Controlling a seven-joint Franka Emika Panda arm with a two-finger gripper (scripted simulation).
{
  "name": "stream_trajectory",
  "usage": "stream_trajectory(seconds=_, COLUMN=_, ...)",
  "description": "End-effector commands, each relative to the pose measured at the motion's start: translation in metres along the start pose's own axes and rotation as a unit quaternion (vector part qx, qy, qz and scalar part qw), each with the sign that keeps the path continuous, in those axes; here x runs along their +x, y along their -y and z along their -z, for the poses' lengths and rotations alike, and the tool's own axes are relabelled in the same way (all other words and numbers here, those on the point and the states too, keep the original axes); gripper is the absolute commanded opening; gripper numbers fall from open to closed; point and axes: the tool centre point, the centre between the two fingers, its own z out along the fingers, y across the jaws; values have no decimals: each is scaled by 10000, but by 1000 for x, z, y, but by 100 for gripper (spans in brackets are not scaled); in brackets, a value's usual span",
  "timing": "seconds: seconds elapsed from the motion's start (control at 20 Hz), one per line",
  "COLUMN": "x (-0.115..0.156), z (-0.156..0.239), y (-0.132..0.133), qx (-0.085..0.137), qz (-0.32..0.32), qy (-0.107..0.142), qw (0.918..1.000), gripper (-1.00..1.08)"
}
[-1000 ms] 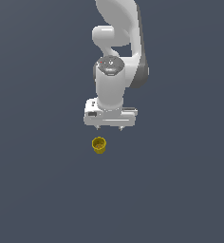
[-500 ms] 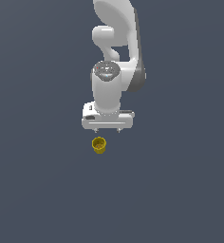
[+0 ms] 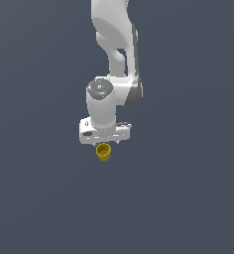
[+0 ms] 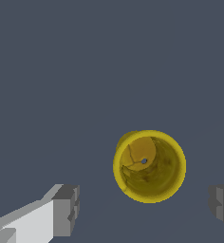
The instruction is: Pick up the object and move it to a goal position.
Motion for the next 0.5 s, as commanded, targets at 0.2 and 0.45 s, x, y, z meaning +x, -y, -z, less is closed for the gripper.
stream_trajectory(seconds=0.2, x=3, z=-17, y=-13, qx=32, qz=237, qy=-29, qw=9997, gripper=100)
stream_trajectory(seconds=0.45, x=3, z=-21, y=-16, qx=40, qz=289, qy=-36, qw=9996, gripper=100)
